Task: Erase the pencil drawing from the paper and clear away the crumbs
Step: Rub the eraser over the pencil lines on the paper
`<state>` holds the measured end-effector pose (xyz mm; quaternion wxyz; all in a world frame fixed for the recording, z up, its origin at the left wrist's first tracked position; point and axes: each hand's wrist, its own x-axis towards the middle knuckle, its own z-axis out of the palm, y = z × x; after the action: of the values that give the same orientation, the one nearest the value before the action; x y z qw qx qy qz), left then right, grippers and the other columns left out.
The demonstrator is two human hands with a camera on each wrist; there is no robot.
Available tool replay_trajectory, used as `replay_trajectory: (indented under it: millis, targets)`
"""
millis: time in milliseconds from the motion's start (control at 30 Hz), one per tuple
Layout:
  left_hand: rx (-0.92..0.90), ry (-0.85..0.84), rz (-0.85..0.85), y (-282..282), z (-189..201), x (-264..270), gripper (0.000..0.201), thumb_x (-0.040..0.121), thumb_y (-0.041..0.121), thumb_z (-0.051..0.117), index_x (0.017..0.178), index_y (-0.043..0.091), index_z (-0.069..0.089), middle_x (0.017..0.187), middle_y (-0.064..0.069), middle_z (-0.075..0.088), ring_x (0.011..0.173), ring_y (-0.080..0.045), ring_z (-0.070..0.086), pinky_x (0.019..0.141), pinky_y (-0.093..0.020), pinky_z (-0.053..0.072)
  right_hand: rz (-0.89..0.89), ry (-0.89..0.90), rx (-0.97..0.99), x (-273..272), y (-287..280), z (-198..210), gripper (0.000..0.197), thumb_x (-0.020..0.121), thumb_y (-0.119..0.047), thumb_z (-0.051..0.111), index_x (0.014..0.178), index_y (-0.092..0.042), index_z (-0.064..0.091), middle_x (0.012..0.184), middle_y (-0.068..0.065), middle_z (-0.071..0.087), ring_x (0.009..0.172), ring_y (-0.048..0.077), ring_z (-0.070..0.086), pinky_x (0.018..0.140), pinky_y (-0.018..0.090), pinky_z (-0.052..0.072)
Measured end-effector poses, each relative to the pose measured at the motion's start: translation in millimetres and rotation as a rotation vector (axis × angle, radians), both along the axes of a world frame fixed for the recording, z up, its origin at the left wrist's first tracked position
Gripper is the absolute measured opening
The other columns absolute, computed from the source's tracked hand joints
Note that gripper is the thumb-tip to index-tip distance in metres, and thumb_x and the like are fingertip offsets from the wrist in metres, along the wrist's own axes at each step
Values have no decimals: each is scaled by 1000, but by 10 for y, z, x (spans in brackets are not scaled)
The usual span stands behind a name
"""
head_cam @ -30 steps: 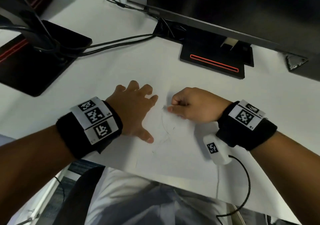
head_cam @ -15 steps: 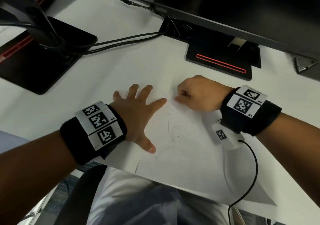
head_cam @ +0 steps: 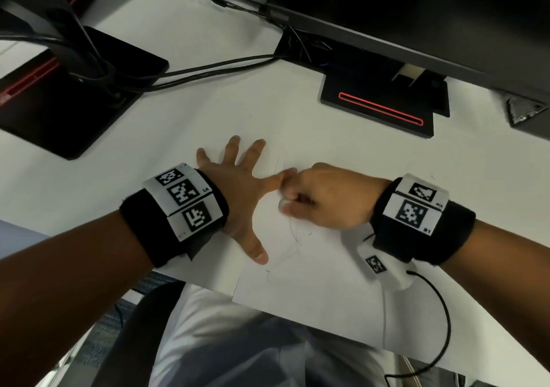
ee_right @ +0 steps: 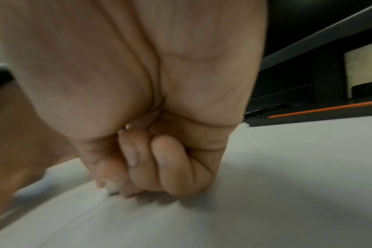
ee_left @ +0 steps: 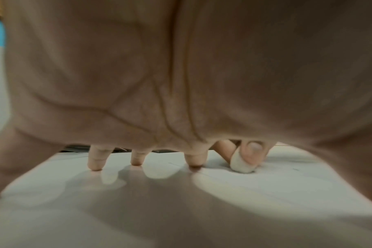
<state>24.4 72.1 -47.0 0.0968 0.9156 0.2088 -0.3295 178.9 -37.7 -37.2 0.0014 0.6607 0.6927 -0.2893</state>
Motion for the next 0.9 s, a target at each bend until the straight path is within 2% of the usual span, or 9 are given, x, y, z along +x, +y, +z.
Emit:
replay_trajectory:
  millis: [67, 167, 300, 367, 500, 567, 667, 800, 900]
  targets:
    - [3, 4, 0, 4, 2, 16, 143, 41, 86, 74, 139, 60, -27, 156, -4, -38, 143, -40, -32, 108, -76, 5, 0, -21, -35, 56, 47, 19, 41, 100, -34, 54, 70, -6, 55, 58, -6, 47, 52, 7, 45, 54, 18, 37]
    - [-8, 5, 8, 33, 10, 47, 145, 42, 87, 74, 139, 59, -30, 156, -3, -39, 143, -40, -33, 109, -76, 4, -111, -87, -18, 220, 133, 49, 40, 101, -36, 52, 75, -7, 61, 61, -1, 55, 53, 8, 47, 59, 24, 38]
    - [4, 17, 5, 58, 5, 52, 145, 40, 88, 72, 137, 61, -31, 155, -1, -41, 143, -40, -33, 108, -77, 6, 30, -45, -62, -23, -27, 8, 39, 100, -36, 52, 74, -8, 58, 59, -4, 51, 53, 7, 46, 54, 18, 37]
    - [0, 13, 8, 62, -3, 52, 145, 39, 88, 73, 136, 62, -32, 155, 0, -42, 143, -39, -33, 107, -77, 7, 33, -60, -87, -3, -11, 23, 41, 100, -39, 51, 75, -8, 59, 60, -5, 52, 54, 7, 46, 55, 18, 37]
    - [-16, 6, 23, 59, 4, 42, 145, 38, 88, 74, 135, 63, -31, 155, 3, -41, 143, -38, -33, 107, -78, 7, -86, -114, -7, 200, 103, 57, 40, 100, -34, 50, 76, -4, 61, 64, 5, 59, 57, 14, 51, 61, 31, 43]
    - [-2, 7, 21, 62, 2, 36, 145, 38, 88, 73, 135, 63, -31, 155, 3, -41, 144, -38, -32, 107, -77, 7, -10, -82, -37, 45, -1, 39, 40, 100, -35, 50, 73, -7, 59, 61, 1, 56, 55, 12, 49, 61, 31, 46]
    - [13, -2, 25, 53, -2, 52, 145, 38, 88, 73, 135, 64, -32, 155, 2, -41, 144, -38, -31, 108, -76, 8, 77, -24, -121, -141, -146, 9, 42, 99, -37, 51, 69, -8, 55, 58, -1, 51, 52, 11, 43, 56, 25, 39]
    - [-3, 3, 43, 46, 20, 54, 144, 39, 87, 74, 135, 64, -31, 155, 4, -40, 145, -37, -31, 108, -77, 8, -99, -139, -3, 160, 5, 45, 42, 100, -35, 50, 71, -6, 58, 62, 5, 57, 56, 13, 48, 61, 28, 38]
    - [6, 11, 48, 46, 17, 46, 144, 38, 87, 74, 133, 65, -32, 155, 6, -41, 145, -36, -31, 107, -78, 11, -41, -101, 2, 14, -100, 6, 40, 100, -34, 50, 69, -8, 56, 60, 3, 56, 55, 13, 47, 59, 29, 39]
